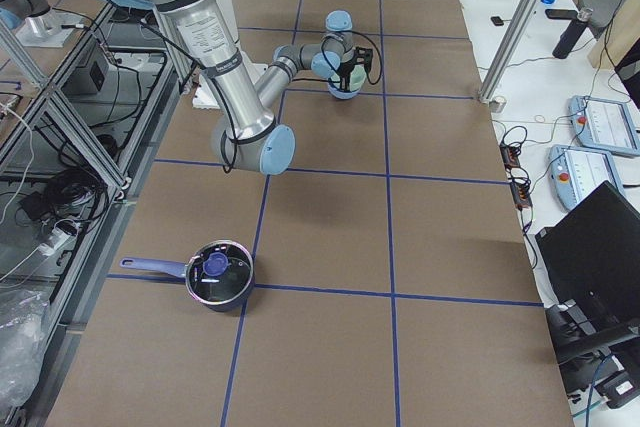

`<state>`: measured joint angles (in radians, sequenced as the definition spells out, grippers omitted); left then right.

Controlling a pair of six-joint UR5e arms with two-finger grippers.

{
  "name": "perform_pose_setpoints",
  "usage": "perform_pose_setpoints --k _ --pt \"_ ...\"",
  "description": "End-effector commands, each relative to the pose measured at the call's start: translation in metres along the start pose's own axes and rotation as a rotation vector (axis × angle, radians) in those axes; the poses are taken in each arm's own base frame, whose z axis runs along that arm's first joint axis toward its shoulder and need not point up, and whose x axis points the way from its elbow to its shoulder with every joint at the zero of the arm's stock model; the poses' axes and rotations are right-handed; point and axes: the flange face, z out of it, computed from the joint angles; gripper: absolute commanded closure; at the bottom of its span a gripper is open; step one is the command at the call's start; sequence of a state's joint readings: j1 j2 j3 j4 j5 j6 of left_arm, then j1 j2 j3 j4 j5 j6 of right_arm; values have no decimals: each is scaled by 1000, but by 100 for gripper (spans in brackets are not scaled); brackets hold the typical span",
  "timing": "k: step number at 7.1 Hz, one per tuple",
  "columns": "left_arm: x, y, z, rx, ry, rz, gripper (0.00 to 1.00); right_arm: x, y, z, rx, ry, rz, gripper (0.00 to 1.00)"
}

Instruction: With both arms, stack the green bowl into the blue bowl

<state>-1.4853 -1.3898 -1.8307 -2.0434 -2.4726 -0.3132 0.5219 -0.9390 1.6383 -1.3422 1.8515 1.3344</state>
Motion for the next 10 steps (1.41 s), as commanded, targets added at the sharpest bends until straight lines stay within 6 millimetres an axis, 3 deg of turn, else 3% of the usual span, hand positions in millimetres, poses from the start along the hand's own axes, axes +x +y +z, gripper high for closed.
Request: perform_pose_setpoints --k 1,4,8,10 --pt "-3 1 0 0 -2 -6 3 -2 0 -1 -1 -5 -4 100" --pt "-2 1 -2 3 -1 -5 3 6 3 0 -3 1 -4 100" --pt "-3 1 -4 9 -2 -5 3 1 10 -1 -7 -7 2 100" --pt "-22 0 -24 37 14 1 3 2 11 0 -9 -6 1 100"
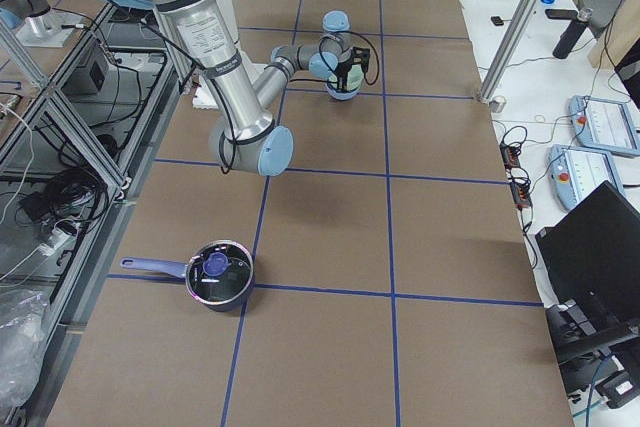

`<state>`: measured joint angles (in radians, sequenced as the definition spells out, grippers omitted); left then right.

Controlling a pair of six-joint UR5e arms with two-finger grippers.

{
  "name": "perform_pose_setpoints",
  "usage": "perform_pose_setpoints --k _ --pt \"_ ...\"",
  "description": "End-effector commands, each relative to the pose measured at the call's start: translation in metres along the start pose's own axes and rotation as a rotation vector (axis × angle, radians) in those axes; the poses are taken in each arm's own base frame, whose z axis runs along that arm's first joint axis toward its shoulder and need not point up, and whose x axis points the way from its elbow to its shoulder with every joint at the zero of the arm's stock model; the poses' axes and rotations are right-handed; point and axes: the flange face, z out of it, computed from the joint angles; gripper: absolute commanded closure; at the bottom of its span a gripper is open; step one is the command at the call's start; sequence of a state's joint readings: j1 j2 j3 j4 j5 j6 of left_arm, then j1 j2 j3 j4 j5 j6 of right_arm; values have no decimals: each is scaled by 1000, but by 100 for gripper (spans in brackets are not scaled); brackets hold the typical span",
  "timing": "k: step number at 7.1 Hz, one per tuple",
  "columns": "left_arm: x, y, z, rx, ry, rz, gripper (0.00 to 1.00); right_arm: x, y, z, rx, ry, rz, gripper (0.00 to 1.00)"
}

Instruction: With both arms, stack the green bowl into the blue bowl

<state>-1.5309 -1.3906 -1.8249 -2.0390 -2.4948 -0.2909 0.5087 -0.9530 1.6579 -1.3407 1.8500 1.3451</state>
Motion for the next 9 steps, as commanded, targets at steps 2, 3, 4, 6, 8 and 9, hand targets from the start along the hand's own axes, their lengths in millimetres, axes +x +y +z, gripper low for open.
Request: perform_pose_setpoints --k 2,3,4,6,8,9 --pt "-41 3 -14 21 -32 40 3 0 2 0 -3 -1 -1 100" --pt "-42 4 -14 18 -33 40 3 -2 3 -2 -2 -5 -4 100" --pt "-42 3 -13 18 -33 38 3 -1 3 -2 -2 -5 -4 100" --pt "-42 3 -13 18 -31 38 3 0 3 -1 -4 -4 -5 100" --pt "-42 3 -13 18 -31 38 3 -1 4 -5 0 -12 -6 94" --pt "-42 3 -13 18 -31 38 3 2 4 -3 -1 -8 -18 37"
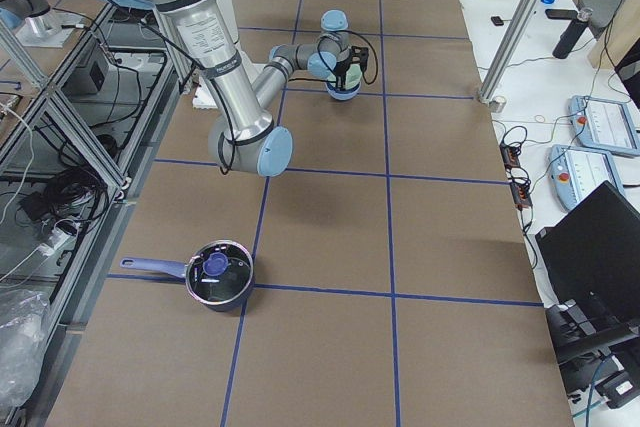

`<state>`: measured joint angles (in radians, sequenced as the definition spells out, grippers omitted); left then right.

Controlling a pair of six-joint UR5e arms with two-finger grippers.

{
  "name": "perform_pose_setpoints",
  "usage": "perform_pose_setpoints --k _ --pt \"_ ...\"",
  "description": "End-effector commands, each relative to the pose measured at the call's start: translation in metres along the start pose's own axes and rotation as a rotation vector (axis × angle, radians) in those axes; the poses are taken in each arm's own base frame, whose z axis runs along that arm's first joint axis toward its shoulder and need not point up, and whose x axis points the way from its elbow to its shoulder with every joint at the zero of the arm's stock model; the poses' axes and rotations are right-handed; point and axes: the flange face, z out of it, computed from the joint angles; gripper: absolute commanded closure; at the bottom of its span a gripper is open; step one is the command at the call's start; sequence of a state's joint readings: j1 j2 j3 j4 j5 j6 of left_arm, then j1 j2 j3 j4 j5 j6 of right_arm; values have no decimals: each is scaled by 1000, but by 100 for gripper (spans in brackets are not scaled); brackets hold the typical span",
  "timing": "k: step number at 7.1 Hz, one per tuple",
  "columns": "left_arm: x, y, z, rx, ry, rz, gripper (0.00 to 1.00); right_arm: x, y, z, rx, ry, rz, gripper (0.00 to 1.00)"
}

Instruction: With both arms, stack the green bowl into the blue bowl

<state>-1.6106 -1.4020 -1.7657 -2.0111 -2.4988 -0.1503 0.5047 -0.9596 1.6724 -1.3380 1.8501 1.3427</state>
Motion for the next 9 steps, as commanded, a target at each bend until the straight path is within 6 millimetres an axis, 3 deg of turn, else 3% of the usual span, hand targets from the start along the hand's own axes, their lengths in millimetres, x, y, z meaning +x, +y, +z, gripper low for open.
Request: perform_pose_setpoints --k 1,2,4,5,6,8,9 --pt "-1 0 1 -2 0 -2 3 3 1 0 1 2 -11 12" --pt "-1 0 1 -2 0 -2 3 3 0 -1 15 3 -10 1" --pt "-1 1 1 -3 1 -4 3 1 0 -9 18 -12 -15 0" --pt "-1 1 1 -2 3 -3 3 2 -6 -23 28 -27 -14 0" --pt "-1 1 1 -2 3 -2 3 23 -51 -49 52 -29 -3 0" --pt "-2 4 0 -3 6 -6 3 140 -161 -118 48 -4 -132 0" --pt "-4 5 -1 0 4 -3 3 207 -202 -150 44 22 -176 0"
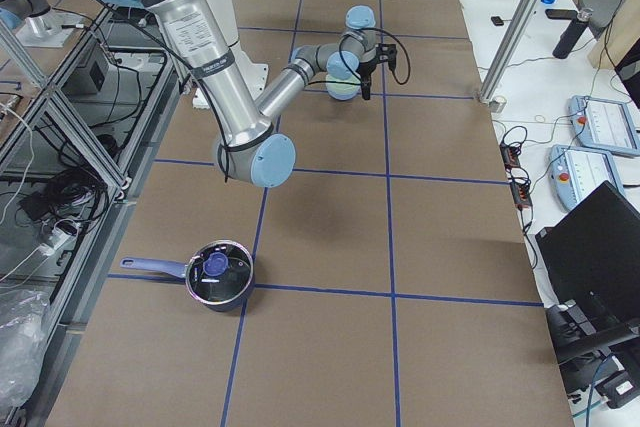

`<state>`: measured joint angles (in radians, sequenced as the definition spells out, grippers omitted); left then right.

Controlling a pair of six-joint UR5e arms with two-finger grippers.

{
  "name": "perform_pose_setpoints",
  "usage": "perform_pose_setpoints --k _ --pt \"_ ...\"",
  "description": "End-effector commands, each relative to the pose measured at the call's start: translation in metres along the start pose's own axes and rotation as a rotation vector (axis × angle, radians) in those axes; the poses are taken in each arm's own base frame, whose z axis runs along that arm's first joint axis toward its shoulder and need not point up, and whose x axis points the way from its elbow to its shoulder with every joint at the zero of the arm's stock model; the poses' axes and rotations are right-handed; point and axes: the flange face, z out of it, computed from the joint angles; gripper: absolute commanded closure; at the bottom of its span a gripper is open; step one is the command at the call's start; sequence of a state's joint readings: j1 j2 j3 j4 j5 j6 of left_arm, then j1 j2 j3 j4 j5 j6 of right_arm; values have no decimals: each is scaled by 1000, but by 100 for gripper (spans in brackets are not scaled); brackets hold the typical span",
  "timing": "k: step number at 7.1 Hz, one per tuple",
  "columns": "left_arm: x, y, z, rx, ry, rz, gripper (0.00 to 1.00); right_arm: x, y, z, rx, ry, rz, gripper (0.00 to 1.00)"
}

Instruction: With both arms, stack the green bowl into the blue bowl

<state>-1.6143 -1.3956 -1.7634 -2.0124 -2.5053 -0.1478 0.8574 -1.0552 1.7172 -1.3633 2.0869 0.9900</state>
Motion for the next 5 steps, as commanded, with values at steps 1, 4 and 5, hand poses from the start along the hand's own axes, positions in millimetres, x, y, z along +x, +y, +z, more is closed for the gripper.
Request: perform_pose_setpoints --k 1,4,5 --pt "-3 3 -2 4 1 10 3 156 -56 -60 1 58 -104 0" --pt "-6 4 -3 4 -1 4 3 331 -82 -111 2 119 -74 0" --pt "-7 4 -2 3 -1 3 3 388 -87 -131 -11 81 -59 0"
